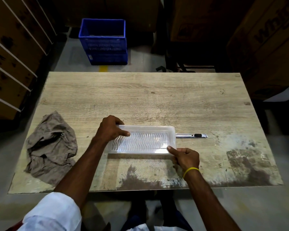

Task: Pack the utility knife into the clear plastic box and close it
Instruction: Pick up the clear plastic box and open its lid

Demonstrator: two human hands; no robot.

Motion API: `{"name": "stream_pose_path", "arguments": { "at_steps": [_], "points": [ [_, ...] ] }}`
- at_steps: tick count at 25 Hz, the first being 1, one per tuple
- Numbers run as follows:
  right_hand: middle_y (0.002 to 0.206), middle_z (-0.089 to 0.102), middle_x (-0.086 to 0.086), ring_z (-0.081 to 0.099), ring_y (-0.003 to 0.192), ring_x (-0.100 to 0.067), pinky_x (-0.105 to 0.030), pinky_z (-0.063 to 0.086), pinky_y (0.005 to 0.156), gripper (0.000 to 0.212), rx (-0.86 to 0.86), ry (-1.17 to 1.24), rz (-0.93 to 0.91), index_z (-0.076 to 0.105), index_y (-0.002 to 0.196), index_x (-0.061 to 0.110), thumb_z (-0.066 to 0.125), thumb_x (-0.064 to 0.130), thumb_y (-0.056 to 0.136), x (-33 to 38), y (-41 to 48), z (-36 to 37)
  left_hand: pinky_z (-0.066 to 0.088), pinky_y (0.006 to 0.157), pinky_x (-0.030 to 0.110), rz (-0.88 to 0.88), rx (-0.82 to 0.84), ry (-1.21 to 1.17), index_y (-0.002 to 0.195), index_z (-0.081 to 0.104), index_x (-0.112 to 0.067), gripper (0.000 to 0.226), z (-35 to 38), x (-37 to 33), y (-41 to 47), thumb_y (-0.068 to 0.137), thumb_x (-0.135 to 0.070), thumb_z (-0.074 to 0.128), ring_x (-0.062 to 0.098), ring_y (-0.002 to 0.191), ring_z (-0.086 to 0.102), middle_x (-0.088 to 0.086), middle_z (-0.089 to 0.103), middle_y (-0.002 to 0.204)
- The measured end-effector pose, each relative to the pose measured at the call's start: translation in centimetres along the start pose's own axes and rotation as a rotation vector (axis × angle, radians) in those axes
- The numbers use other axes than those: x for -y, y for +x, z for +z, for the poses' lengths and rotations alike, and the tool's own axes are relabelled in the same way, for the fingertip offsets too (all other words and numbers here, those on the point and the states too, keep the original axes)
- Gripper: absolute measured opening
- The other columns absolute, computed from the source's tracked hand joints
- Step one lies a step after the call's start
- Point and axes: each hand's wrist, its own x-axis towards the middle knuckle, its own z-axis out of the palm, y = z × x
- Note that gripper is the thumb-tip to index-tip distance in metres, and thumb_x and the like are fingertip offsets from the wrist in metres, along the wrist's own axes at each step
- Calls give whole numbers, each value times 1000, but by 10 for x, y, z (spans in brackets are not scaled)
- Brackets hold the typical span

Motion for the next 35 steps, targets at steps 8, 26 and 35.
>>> {"name": "stream_pose_path", "arguments": {
  "at_steps": [8, 26, 35],
  "points": [
    [70, 69, -3, 63, 72, -24, -26, 43, 68, 41, -135, -287, -147, 70, 70, 9, 95, 39, 58, 11, 0, 7, 48, 72, 29, -28, -24, -31, 96, 76, -4, 64, -1, 1, -1, 48, -39, 100, 19, 89, 66, 7, 75, 98],
    [71, 75, -10, 73, 75, -30, -40, 58, 82, 43, -122, -274, -189, 71, 69, 13, 96, 43, 52, 5, -2, 5, 62, 73, 39, -309, -149, -58, 81, 78, 3, 65, -37, 14, 3, 38, -38, 104, 25, 76, 75, 14, 78, 76],
    [71, 74, -5, 72, 76, -28, -36, 56, 80, 41, -133, -272, -188, 71, 68, 14, 96, 42, 53, 5, -3, 4, 64, 57, 54, -479, -283, -572, 61, 66, 1, 49, 17, 70, -73, 48, -31, 101, 27, 50, 73, 11, 73, 56]
  ]
}}
